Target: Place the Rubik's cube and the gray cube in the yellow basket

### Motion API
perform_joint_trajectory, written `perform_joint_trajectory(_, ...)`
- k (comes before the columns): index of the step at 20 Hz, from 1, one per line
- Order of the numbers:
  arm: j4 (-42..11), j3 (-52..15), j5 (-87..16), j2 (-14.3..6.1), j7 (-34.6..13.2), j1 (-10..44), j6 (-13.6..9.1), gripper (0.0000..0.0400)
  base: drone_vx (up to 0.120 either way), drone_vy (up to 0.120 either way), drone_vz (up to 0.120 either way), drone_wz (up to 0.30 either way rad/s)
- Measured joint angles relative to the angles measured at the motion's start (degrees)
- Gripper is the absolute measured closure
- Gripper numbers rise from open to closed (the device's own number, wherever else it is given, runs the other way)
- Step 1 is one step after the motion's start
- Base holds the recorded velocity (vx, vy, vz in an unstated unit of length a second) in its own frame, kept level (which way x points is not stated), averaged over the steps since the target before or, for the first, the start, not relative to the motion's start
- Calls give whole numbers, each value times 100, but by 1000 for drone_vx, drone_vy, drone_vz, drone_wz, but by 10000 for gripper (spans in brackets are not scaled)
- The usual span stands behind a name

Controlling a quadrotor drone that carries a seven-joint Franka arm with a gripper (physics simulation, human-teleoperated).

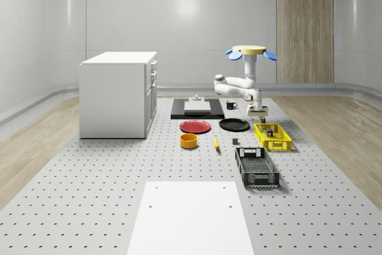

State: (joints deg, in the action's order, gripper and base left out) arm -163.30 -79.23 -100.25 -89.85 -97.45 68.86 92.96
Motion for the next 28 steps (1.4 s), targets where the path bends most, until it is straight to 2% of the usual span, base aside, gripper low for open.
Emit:
perform_joint_trajectory(3, 0, -1, 3, -6, -1, 1, 5, 0, 40, -120, 0, 0)
perform_joint_trajectory(17, 1, -4, 12, -29, -4, 6, 27, 0, 111, -120, 0, 0)
perform_joint_trajectory(28, 1, -6, 18, -42, -6, 8, 39, 0, 62, -120, 0, 0)
